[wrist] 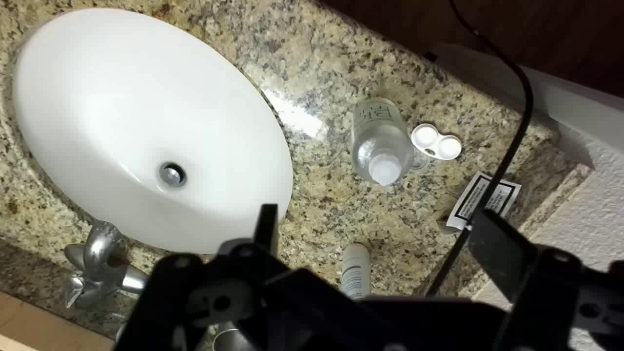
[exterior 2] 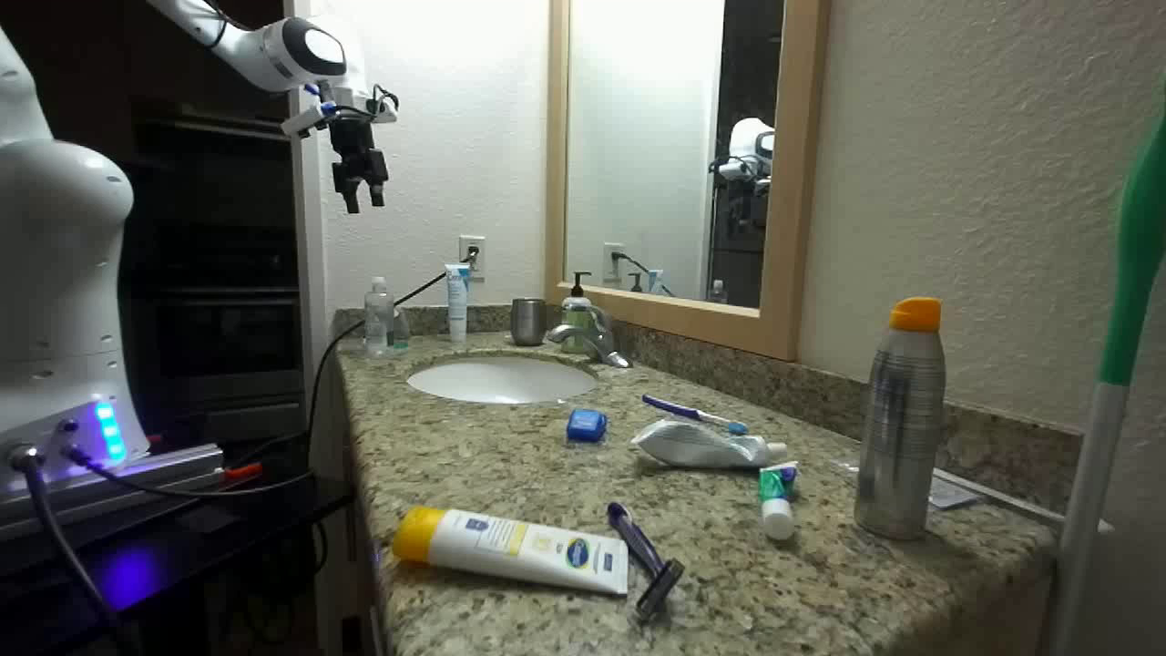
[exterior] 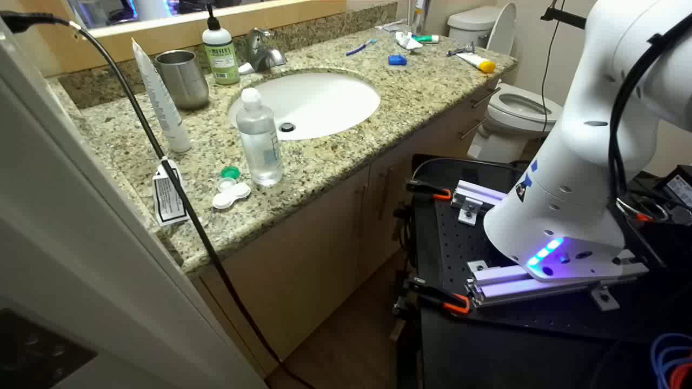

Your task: Move the white tube forward and move it backwards again

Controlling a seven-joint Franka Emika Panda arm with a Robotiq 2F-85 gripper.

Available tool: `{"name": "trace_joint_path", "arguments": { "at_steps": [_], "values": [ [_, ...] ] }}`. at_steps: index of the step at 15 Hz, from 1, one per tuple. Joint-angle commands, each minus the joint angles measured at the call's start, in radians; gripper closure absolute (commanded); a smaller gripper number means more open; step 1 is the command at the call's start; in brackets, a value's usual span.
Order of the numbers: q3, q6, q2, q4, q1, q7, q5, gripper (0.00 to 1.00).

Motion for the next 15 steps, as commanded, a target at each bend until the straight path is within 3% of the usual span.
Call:
{"name": "trace_joint_path", "arguments": {
  "at_steps": [1, 2, 3, 5, 11, 15],
  "values": [
    [-0.007, -0.004, 0.001, 0.003, 0.008, 0.002, -0.003, 0.0],
    [-0.007, -0.004, 0.001, 0.003, 0.008, 0.002, -0.003, 0.0],
    [-0.048, -0.047, 0.07, 0.131, -0.027, -0.029, -0.016, 0.0],
    [-0.092, -0.038, 0.11, 0.199, -0.061, 0.033, 0.018, 0.0],
    [-0.289, -0.066, 0.246, 0.454, -0.181, 0.046, 0.067, 0.0],
    [-0.409, -0.114, 0.42, 0.66, -0.263, 0.064, 0.093, 0.0]
  ]
}}
